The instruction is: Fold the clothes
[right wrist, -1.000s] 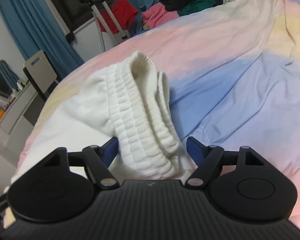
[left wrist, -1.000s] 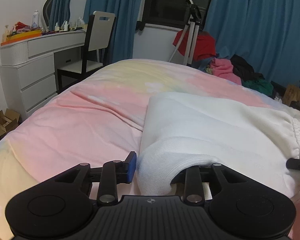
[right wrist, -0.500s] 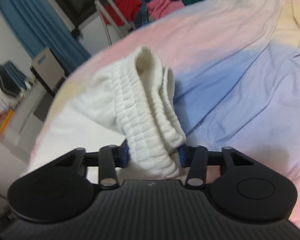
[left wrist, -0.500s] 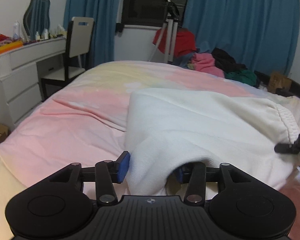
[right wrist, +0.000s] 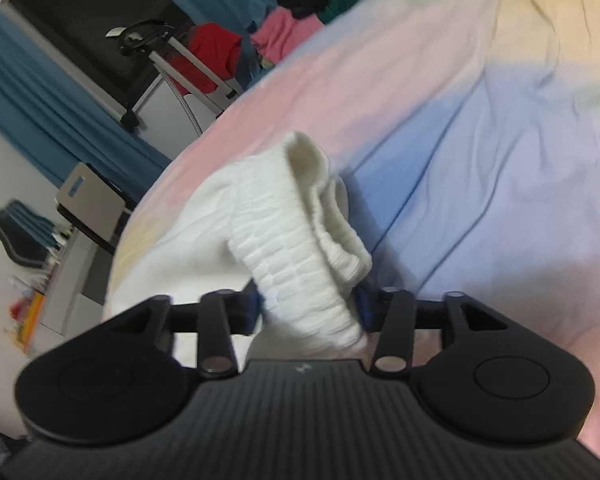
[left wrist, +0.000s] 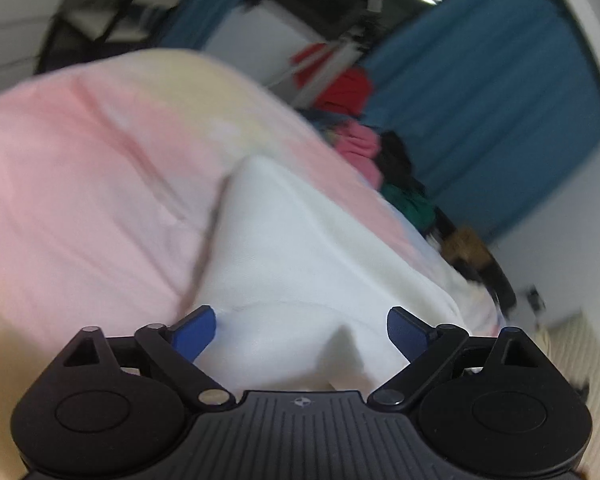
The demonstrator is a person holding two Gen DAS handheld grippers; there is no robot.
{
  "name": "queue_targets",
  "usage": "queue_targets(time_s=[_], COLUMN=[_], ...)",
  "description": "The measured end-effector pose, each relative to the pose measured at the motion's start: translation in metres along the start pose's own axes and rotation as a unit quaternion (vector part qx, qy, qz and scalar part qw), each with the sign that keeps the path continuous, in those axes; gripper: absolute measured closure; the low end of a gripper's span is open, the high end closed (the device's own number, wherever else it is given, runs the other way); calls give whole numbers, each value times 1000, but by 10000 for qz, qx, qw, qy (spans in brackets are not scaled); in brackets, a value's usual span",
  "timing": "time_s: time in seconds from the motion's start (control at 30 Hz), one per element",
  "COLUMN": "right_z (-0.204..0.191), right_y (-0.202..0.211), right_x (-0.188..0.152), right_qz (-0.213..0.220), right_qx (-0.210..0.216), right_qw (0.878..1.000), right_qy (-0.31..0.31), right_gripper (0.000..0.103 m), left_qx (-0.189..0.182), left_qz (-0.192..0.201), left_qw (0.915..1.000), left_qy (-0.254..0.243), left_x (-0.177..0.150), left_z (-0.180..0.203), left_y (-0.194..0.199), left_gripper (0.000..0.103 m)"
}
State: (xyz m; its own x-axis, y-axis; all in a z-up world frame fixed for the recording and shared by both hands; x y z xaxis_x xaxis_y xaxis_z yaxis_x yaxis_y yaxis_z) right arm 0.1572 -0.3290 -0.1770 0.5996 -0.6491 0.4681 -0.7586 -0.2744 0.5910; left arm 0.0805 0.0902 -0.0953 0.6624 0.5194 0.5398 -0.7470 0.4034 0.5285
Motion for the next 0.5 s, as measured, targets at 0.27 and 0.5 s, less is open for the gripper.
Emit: queue_targets(time_s=[0.27,0.5], right_z=[-2,-36], right_y=[-38,-17], right_x=[-20,-26], right_qz=[-714,-338], right_qx=[201,50], right_qw=[9972,9954], right_qy=[-107,892], right_gripper=[23,69], left_qx=[10,177], left_qz=[-629,-640], left_qw=[9958,9975], left_qy=[672,225], left_x=[2,-1], left_z=[-32,-33], left_y=[-36,-41], left_gripper=[9,44])
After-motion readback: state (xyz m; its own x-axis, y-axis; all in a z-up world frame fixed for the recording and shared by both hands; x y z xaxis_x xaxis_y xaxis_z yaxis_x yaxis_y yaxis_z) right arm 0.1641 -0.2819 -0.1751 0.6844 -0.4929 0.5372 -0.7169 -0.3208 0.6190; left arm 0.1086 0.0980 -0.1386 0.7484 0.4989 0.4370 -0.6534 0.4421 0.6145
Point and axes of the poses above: each gripper's, at about its wrist camera, not at the fingertips, and y roughly against the way its jaws point, z to its right, x to its top, the point moved 5 cm from there along -y, roughly the way its jaws point, and after that the axes turned 2 degrees about -z, right-handed, at the moved point
